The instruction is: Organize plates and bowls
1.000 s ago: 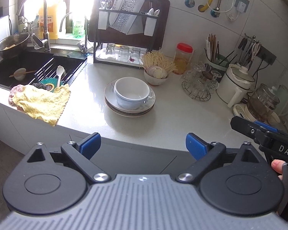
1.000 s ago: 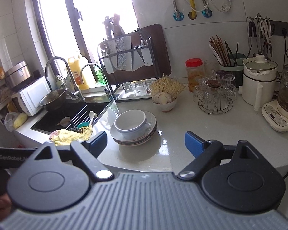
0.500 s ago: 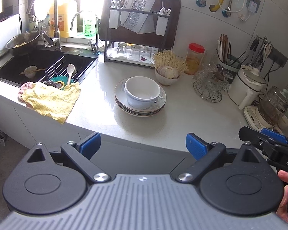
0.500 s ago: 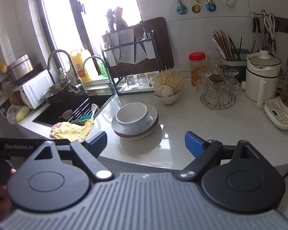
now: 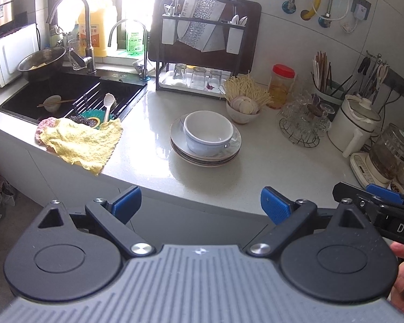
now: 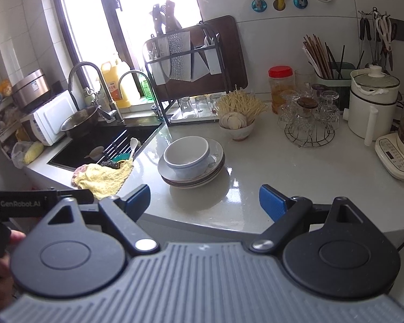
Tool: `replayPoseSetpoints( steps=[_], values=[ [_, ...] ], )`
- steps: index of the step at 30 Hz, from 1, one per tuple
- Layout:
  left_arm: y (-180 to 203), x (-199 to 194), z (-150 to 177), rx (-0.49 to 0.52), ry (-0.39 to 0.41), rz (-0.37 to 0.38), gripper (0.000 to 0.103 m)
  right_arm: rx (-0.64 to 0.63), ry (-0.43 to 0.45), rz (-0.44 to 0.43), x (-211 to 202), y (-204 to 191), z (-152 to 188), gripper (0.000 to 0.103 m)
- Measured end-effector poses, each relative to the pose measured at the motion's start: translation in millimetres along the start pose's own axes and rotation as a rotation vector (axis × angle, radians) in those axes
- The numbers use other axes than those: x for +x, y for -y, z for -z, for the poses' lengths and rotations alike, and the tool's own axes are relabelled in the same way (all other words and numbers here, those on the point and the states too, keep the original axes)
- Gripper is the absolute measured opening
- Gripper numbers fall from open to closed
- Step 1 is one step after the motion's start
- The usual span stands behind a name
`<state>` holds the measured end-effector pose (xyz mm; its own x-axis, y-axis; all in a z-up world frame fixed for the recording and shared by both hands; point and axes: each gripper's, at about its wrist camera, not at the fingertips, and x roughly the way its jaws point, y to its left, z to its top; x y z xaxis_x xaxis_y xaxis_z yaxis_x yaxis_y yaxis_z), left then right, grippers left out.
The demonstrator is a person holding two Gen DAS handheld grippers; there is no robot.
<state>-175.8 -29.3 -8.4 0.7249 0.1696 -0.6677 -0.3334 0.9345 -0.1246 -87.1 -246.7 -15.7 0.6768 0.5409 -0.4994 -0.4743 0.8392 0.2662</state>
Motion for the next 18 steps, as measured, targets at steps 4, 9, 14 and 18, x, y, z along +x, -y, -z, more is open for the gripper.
replayPoseSetpoints(
  steps=[4, 9, 14, 18],
  values=[
    [-0.1, 0.6, -0.8, 0.0, -0.002, -0.016, 0.097, -0.006, -0.003, -0.012, 0.6, -1.6, -0.5, 0.089],
    [2.0, -1.0, -1.3, 0.02, 0.004, -0.043, 0.097, -0.006, -0.002, -0.018, 1.4, -1.1, -2.1, 0.089],
    [-2.4, -4.8, 0.0, -0.002, 0.0, -0.026, 0.097, -0.019, 0.004, -0.013, 0.3, -2.0, -5.5, 0.089],
    [-1.3, -5.5, -0.6, 0.016, 0.001, -0.041, 0.097, -0.029, 0.001, -0.016, -1.1, -2.9, -8.6, 0.089]
  ],
)
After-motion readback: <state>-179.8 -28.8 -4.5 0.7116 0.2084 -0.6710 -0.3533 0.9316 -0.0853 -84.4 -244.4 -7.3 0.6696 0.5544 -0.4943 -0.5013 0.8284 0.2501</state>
